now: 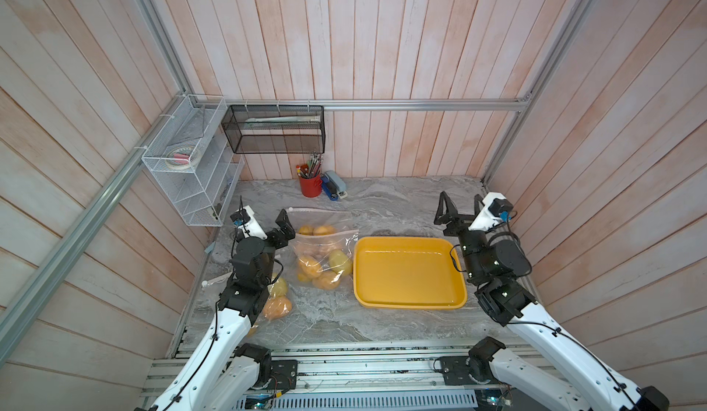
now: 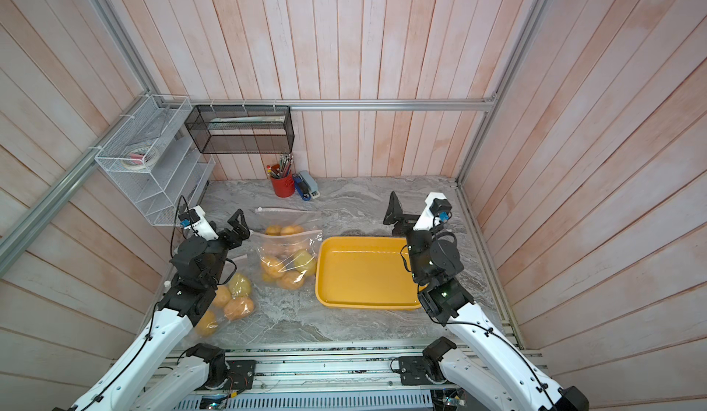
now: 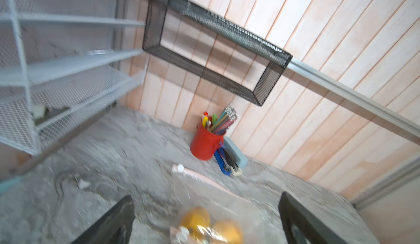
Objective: Put the potatoes into a zipper bag and zip it
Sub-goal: Reset both arms
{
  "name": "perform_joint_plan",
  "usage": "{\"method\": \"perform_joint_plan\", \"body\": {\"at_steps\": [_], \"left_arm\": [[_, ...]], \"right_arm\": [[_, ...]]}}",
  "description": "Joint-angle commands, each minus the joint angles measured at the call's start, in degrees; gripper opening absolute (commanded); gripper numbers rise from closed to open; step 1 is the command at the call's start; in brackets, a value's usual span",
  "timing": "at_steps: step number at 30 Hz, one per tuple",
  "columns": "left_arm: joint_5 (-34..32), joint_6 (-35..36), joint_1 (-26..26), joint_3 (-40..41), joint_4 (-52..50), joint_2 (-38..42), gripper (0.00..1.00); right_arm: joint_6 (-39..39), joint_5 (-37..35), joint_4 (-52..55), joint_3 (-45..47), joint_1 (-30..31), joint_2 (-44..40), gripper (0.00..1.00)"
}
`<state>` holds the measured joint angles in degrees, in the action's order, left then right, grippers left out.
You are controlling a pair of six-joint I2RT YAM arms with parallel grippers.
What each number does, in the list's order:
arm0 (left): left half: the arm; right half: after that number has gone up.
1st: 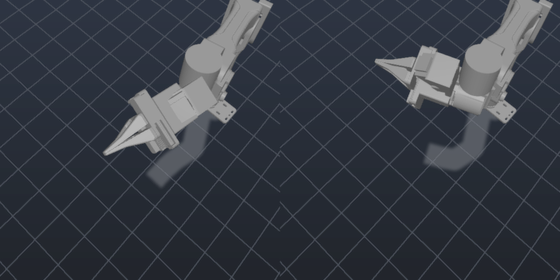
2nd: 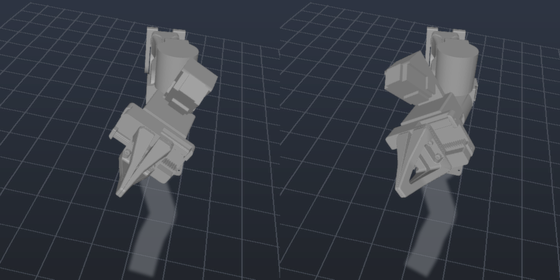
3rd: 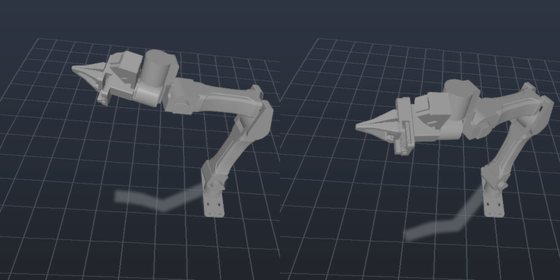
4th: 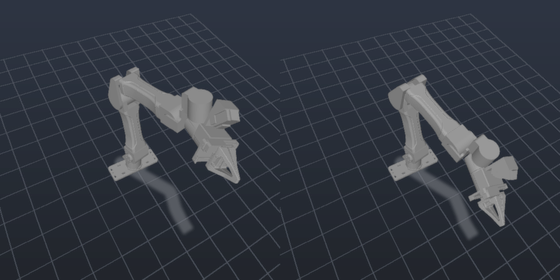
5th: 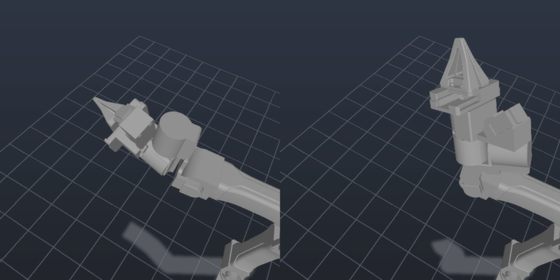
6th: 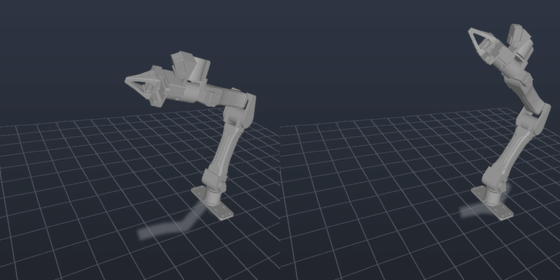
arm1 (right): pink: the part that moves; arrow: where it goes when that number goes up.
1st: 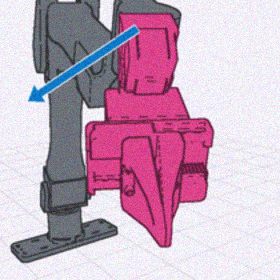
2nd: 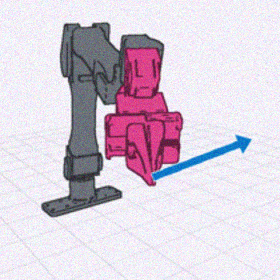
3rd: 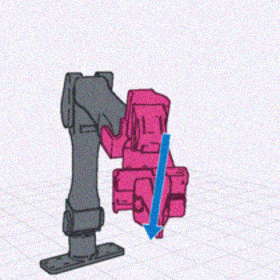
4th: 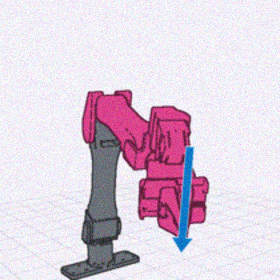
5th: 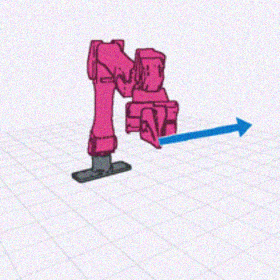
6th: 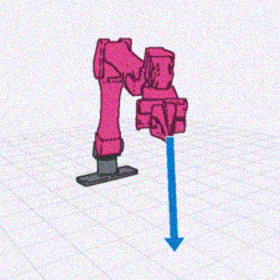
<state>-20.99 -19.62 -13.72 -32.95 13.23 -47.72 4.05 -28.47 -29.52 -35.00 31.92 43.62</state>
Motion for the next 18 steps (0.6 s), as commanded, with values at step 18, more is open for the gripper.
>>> {"method": "perform_joint_plan", "body": {"at_steps": [18], "left_arm": [[-13.16,20.56,6.41,28.01,76.23,-30.96,0.98]], "right_arm": [[-7.21,-0.6,-19.74,17.4,-23.85,24.87,0.98]]}}
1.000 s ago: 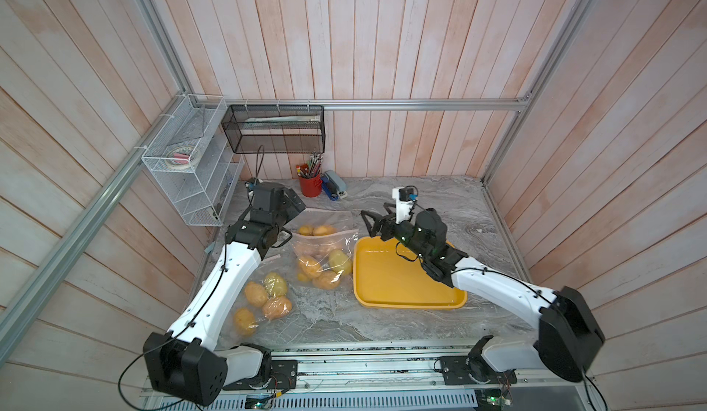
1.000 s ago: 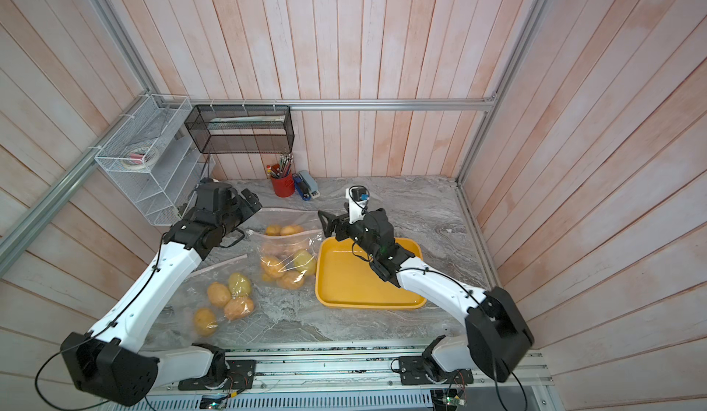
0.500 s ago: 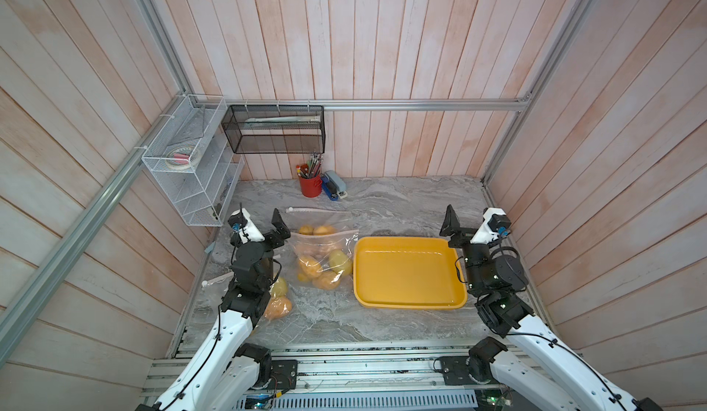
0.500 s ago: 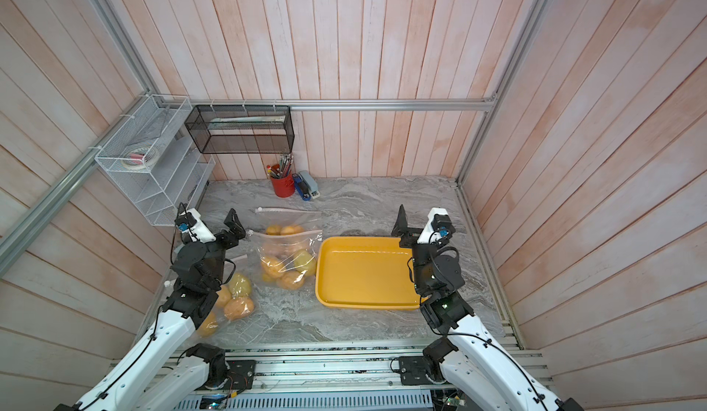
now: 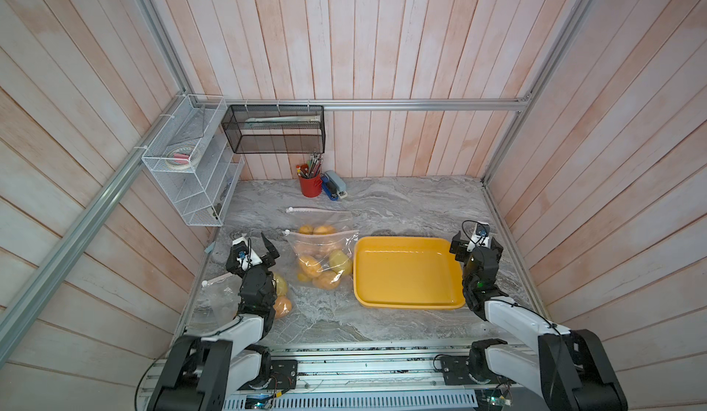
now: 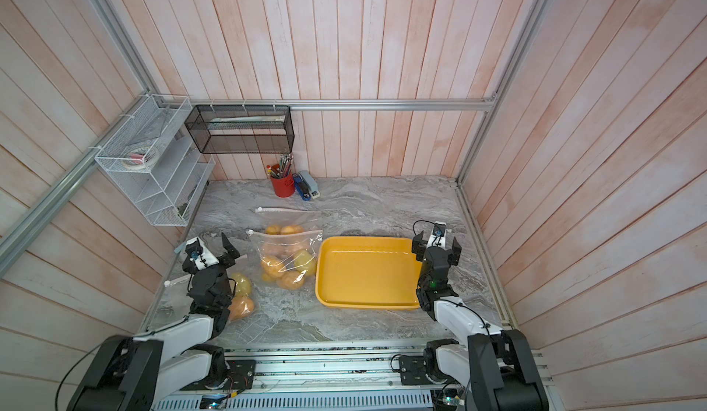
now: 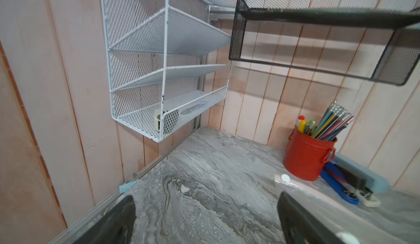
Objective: Put the potatoes into a zipper bag and zip it
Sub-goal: Reset both arms
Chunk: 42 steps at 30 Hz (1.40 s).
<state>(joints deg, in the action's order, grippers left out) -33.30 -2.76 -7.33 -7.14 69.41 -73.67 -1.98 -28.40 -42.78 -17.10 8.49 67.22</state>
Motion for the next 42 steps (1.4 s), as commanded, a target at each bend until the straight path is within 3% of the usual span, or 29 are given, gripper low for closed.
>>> {"method": "perform_joint_plan", "body": {"at_steps": [1,4,8,9,11,12,14,16,18,24,27,30,33,42], "left_arm": [[2.74,4.43,0.03,3.79,24.08,-6.02,0.98],[2.43,3.76,0.04,2.81,18.42,-4.14,0.98],[6.31,-1.13,1.58,-6.18,-15.0,4.51,0.98],[6.5,-1.19,1.84,-6.48,-14.81,3.94,0.98],[7.1,0.74,2.19,-2.97,-1.91,-0.4,0.98],[5.75,0.76,2.31,-2.79,-0.41,-2.5,0.98],[9.3,-1.19,3.62,-5.18,-5.62,-4.8,0.98],[9.23,-0.19,4.03,-5.19,2.32,-11.65,0.98],[12.26,-0.6,4.05,-6.43,-4.29,-10.03,1.0],[18.53,2.57,4.1,-5.59,2.51,-13.47,1.0],[18.41,2.19,4.8,-4.72,7.32,-17.15,1.0],[19.04,1.71,4.87,-5.76,3.97,-16.22,1.0],[19.35,1.45,4.95,-7.48,0.07,-16.07,1.0],[19.49,1.7,4.96,-7.04,1.83,-16.47,1.0]], "right_arm": [[-1.05,-0.35,-7.54,-0.26,-0.68,2.43,0.98],[-0.85,1.83,-10.77,0.12,-1.78,7.15,0.98],[-1.02,3.27,-15.51,0.13,-2.54,12.87,0.98],[-0.79,4.35,-16.68,0.33,-2.9,13.88,0.98],[-0.37,6.48,-18.07,0.56,-3.49,14.89,0.98],[-0.44,7.11,-18.74,0.66,-3.52,15.06,0.98],[-0.63,8.61,-21.07,1.49,-3.68,15.22,0.98],[-0.11,11.33,-22.5,1.92,-4.19,15.3,0.98],[0.1,14.67,-26.39,3.26,-4.77,16.29,0.98],[-1.35,21.31,-27.7,3.18,-5.23,18.06,0.98],[0.26,22.31,-31.42,4.64,-6.68,19.19,0.98],[2.83,24.39,-36.01,5.36,-9.25,22.81,0.98],[4.3,23.97,-35.33,5.41,-10.34,22.47,0.98],[4.44,23.75,-34.91,5.33,-10.24,22.42,0.98]]}}
